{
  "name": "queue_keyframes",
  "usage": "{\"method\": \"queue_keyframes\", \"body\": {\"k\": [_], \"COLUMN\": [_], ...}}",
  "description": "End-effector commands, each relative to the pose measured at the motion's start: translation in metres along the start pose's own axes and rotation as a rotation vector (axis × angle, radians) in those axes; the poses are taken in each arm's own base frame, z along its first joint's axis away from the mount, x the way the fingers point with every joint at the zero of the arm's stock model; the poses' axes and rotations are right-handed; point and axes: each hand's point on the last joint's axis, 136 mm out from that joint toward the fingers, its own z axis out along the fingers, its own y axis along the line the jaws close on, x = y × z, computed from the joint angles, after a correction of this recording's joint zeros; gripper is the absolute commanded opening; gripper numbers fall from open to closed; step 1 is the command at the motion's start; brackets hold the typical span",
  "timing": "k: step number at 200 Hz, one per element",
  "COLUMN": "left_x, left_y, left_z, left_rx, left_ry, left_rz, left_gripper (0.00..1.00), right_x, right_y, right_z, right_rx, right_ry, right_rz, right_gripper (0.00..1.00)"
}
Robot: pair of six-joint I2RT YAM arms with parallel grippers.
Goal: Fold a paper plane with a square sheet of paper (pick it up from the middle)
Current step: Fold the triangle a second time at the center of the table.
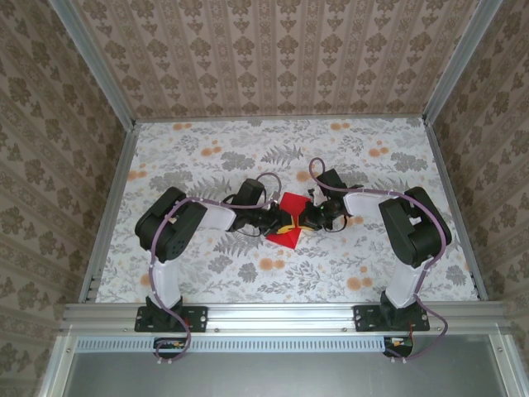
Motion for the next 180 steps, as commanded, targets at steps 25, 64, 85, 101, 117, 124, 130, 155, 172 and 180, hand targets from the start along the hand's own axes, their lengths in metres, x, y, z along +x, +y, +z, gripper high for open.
{"method": "queue_keyframes", "body": {"k": [25, 64, 85, 101, 117, 124, 130, 155, 172, 180], "left_x": [0.001, 0.002, 0.001, 0.001, 0.001, 0.002, 0.001, 0.002, 0.002, 0.003], "left_y": [0.003, 0.008, 0.009, 0.011, 0.014, 0.015, 0.017, 0.02, 0.022, 0.024], "left_z": [0.004, 0.005, 0.005, 0.005, 0.006, 0.006, 0.006, 0.006, 0.006, 0.005], "left_rx": [-0.021, -0.034, -0.037, -0.046, -0.053, -0.056, -0.061, -0.071, -0.08, -0.087], "left_ry": [0.012, 0.011, 0.009, 0.007, 0.006, 0.008, 0.006, 0.007, 0.003, 0.003], "left_rz": [-0.014, -0.025, -0.031, -0.039, -0.046, -0.051, -0.058, -0.066, -0.073, -0.077], "left_gripper": [0.16, 0.16, 0.16, 0.16, 0.15, 0.15, 0.15, 0.15, 0.15, 0.14], "right_x": [0.001, 0.0, 0.0, 0.0, 0.0, 0.0, -0.001, -0.001, -0.001, -0.001], "right_y": [-0.01, -0.009, -0.01, -0.01, -0.012, -0.012, -0.011, -0.011, -0.012, -0.012], "right_z": [0.002, 0.001, 0.001, 0.001, 0.001, 0.001, 0.0, 0.0, 0.0, 0.0], "right_rx": [0.042, 0.043, 0.051, 0.055, 0.064, 0.065, 0.064, 0.068, 0.067, 0.069], "right_ry": [0.016, 0.012, 0.015, 0.016, 0.016, 0.015, 0.013, 0.012, 0.012, 0.013], "right_rz": [0.008, 0.005, 0.007, 0.006, 0.005, 0.004, 0.004, 0.003, 0.004, 0.005], "right_gripper": [0.09, 0.09, 0.09, 0.09, 0.09, 0.09, 0.09, 0.09, 0.09, 0.1]}}
